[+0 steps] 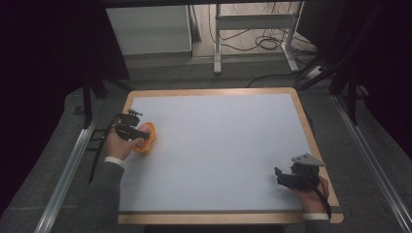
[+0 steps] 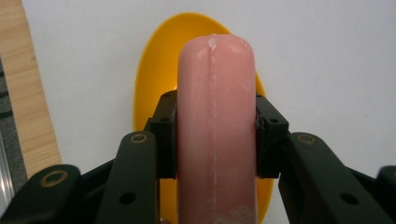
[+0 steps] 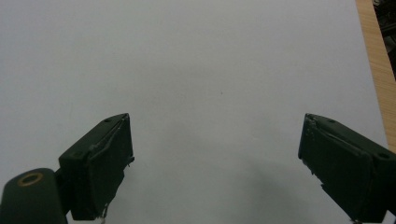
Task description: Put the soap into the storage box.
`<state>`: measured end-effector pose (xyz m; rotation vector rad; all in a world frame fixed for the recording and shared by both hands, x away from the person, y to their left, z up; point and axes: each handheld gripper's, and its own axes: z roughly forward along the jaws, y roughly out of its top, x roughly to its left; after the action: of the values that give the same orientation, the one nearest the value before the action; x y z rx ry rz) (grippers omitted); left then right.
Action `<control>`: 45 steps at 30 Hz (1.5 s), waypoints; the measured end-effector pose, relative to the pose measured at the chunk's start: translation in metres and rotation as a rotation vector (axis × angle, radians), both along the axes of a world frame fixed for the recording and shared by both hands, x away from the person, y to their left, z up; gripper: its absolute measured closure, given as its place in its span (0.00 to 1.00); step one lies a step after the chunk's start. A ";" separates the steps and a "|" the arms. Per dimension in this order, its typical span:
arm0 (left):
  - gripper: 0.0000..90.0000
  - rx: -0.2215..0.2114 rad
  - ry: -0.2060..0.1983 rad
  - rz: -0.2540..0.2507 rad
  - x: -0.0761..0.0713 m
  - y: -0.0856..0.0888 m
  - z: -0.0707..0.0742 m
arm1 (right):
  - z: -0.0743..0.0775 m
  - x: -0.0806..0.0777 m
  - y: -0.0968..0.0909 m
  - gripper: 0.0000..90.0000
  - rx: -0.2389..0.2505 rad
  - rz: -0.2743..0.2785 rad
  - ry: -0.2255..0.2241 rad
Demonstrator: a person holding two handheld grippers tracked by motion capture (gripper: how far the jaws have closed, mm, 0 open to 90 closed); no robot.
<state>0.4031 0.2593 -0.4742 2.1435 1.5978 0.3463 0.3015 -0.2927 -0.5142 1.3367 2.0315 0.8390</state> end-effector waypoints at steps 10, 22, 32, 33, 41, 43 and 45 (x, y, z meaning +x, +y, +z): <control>0.66 -0.007 -0.003 -0.005 -0.001 0.000 -0.002 | -0.001 0.000 0.001 0.11 -0.004 0.002 0.001; 0.32 -0.062 -0.126 -0.033 -0.017 -0.002 0.027 | -0.001 0.000 0.001 0.11 -0.005 0.003 0.000; 0.32 -0.098 -0.229 -0.120 -0.038 -0.008 0.038 | -0.001 0.001 0.002 0.11 -0.007 0.006 0.000; 0.32 -0.099 -0.234 -0.130 -0.041 -0.009 0.038 | -0.001 0.001 0.002 0.11 -0.007 0.006 0.000; 0.34 -0.115 -0.317 -0.182 -0.068 -0.020 0.027 | 0.001 0.001 0.003 0.11 -0.006 0.009 -0.007; 0.34 -0.126 -0.331 -0.191 -0.074 -0.022 0.023 | 0.002 0.000 0.003 0.11 -0.006 0.007 -0.012; 0.35 -0.153 -0.354 -0.196 -0.081 -0.025 0.018 | 0.002 0.000 0.002 0.11 -0.005 0.008 -0.013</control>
<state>0.3217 0.2347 -0.4558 1.9710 1.1698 0.4916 0.3015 -0.2902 -0.5123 1.3182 2.0287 0.8433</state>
